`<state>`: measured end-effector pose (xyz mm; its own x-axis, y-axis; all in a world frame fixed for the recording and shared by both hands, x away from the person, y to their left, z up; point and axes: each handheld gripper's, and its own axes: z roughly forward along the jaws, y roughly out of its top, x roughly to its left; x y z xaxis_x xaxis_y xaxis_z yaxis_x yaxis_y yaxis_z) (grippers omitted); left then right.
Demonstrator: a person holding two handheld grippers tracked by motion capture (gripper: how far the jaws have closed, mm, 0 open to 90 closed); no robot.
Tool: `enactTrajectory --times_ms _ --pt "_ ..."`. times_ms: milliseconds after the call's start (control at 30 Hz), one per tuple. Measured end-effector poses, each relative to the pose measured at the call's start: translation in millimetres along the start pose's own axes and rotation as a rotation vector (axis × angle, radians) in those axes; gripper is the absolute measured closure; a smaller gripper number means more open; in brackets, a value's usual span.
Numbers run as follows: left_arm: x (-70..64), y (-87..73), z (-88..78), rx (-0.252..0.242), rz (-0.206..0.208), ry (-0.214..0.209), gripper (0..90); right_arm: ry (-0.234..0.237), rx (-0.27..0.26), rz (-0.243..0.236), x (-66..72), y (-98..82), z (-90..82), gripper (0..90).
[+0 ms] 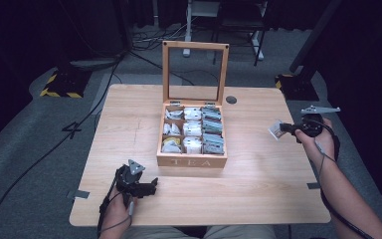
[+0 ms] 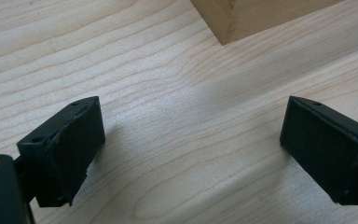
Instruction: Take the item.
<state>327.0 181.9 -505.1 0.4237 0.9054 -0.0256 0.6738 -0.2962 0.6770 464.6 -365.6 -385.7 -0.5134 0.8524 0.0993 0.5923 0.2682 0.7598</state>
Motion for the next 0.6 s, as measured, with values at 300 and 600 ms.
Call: enactTrajectory --times_ms 300,600 --pt "0.0 0.2 0.4 0.000 0.004 -0.002 5.7 -0.007 0.041 0.010 -3.2 -14.9 11.3 90.0" --pt "0.1 0.3 0.4 0.001 0.006 -0.001 5.7 0.005 0.090 0.028 -4.1 -29.8 23.6 90.0"
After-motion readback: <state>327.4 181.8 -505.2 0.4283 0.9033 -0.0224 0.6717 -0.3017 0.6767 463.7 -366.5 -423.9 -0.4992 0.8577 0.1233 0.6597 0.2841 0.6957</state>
